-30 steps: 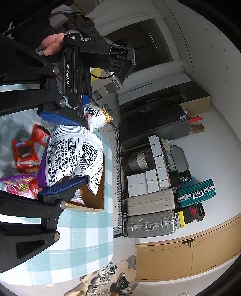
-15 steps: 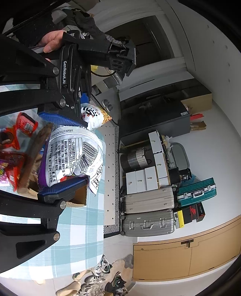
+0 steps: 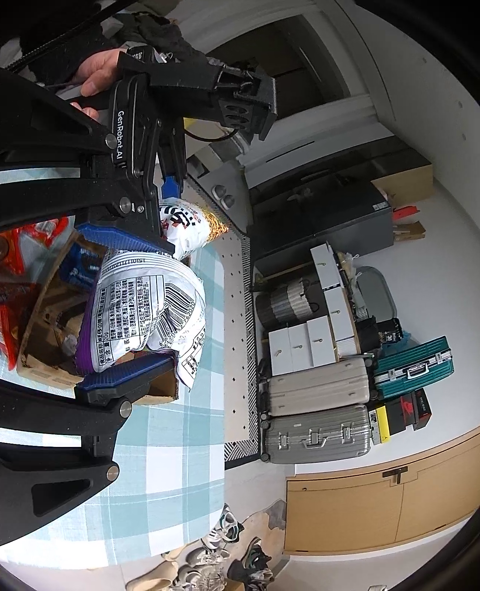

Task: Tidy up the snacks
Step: 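Lift both held bags and carry them over the cardboard box, then open both tools to drop the bags into the box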

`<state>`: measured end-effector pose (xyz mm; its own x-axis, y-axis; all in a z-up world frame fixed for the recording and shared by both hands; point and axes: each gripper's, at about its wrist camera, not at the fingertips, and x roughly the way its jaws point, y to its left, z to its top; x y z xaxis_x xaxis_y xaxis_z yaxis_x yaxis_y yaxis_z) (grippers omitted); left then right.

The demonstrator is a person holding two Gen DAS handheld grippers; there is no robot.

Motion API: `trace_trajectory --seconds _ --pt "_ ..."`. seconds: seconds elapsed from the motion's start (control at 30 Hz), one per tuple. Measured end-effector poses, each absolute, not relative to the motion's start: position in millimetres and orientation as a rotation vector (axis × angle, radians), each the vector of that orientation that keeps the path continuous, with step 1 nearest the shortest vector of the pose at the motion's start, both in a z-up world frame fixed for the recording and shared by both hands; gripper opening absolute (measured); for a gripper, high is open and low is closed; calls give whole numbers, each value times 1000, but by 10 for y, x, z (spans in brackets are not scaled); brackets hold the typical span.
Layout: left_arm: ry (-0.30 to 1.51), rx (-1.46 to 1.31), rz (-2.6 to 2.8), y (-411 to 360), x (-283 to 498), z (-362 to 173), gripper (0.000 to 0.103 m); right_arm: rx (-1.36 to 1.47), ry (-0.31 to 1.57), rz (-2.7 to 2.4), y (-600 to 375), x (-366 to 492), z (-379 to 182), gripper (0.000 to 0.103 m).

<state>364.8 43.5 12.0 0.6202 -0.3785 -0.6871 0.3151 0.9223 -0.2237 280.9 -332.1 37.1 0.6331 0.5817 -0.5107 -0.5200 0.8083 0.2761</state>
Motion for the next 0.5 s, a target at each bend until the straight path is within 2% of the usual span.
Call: trace_trajectory --seconds 0.2,0.3,0.33,0.4,0.43,0.47,0.5 --pt "815 -81 -390 472 3758 8 55 99 630 620 -3235 2934 275 55" --pt "818 -78 -377 488 3776 -7 58 92 625 613 -3189 2929 244 55" --pt "819 -79 -371 494 3779 -8 62 89 627 616 -3174 2929 232 56" --pt "814 -71 -357 501 3761 7 76 83 634 619 -3159 2939 219 62" --pt "803 -67 -349 508 3741 22 80 84 629 614 -3166 2938 225 73" --pt "789 -66 -348 517 3713 45 80 86 618 609 -3178 2929 237 79" --pt "783 -63 -351 519 3685 68 81 88 603 605 -3198 2908 256 79"
